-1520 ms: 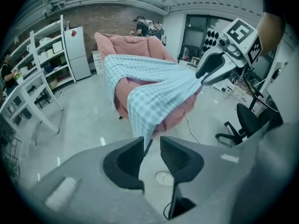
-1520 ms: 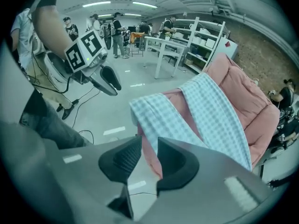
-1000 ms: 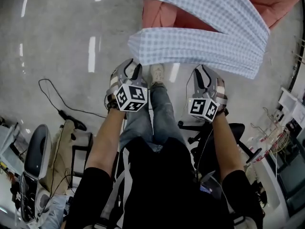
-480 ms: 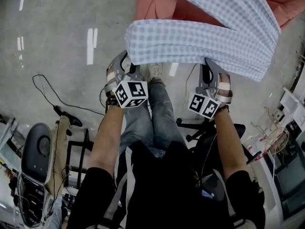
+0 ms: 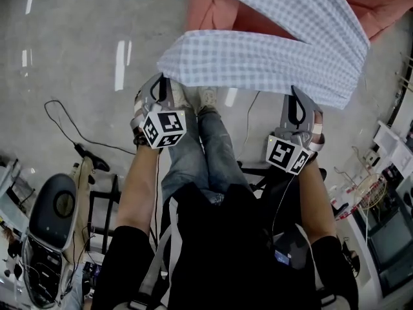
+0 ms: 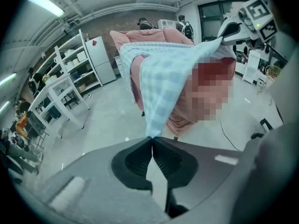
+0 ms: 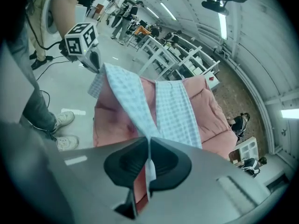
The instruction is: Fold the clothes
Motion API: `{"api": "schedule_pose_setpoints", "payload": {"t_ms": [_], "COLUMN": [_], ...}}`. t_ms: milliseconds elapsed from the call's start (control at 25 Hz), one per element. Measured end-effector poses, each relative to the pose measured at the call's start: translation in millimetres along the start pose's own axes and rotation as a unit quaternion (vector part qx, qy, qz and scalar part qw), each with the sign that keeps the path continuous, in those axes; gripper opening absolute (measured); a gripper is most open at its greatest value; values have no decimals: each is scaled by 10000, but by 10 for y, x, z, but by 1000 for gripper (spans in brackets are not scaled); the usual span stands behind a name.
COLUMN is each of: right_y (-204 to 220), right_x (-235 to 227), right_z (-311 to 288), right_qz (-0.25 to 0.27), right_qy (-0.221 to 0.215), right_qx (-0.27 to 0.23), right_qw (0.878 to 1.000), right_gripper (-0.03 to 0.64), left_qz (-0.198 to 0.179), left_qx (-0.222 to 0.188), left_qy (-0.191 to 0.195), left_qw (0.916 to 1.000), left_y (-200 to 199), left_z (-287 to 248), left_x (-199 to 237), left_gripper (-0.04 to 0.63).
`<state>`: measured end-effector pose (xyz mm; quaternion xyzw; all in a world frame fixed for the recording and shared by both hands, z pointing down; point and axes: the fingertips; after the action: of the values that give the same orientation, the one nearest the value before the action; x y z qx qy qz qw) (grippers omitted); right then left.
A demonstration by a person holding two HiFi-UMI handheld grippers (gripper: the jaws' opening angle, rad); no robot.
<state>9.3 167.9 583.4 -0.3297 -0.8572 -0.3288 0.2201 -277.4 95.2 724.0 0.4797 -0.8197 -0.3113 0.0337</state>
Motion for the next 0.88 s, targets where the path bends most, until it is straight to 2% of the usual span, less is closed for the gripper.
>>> {"api": "schedule_pose_setpoints", "payload": {"t_ms": [160,320,480,640,800,880], "right_y": [-220,-291,-329,-432,-720,-755], "right_x": [-224,-368,-454,-535,-425,-468], "right_z": [220,161,313,184,-184,-309], "right_qz": [-87,-134,-88,-61,7,-79], "right_qy": [127,140,76,51,4,-29], "right_qx": [144,296,377,385,398,441], "right_qw": [9998,9994,9992,9992,9992,9990], "right_gripper": [15,15,15,15,15,15], "left_qz": [-232,-576,-846,-1162,-1178,-1294], "left_qx": [-75,-170,-218,-266,-381,-375], "left_qy": [185,492,994,1344,1331,1393], "left_qw": [9995,9970,9912,9837,9833,9810], "left_y": [53,-117,-236,-349,-396,-509], "left_z": [542,724,991,831,489,348], "left_x": [288,473,619,959,1571,1698], "left_gripper": [11,11,11,12,12,14]}}
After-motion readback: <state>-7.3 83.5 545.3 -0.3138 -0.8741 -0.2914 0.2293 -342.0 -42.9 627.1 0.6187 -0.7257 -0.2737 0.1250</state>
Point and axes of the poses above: the fingertips, and each gripper's own axes: z backward along the fingers, x to its left, y out of its underside, and after that the axes turned 7 degrees about -z, right-handed
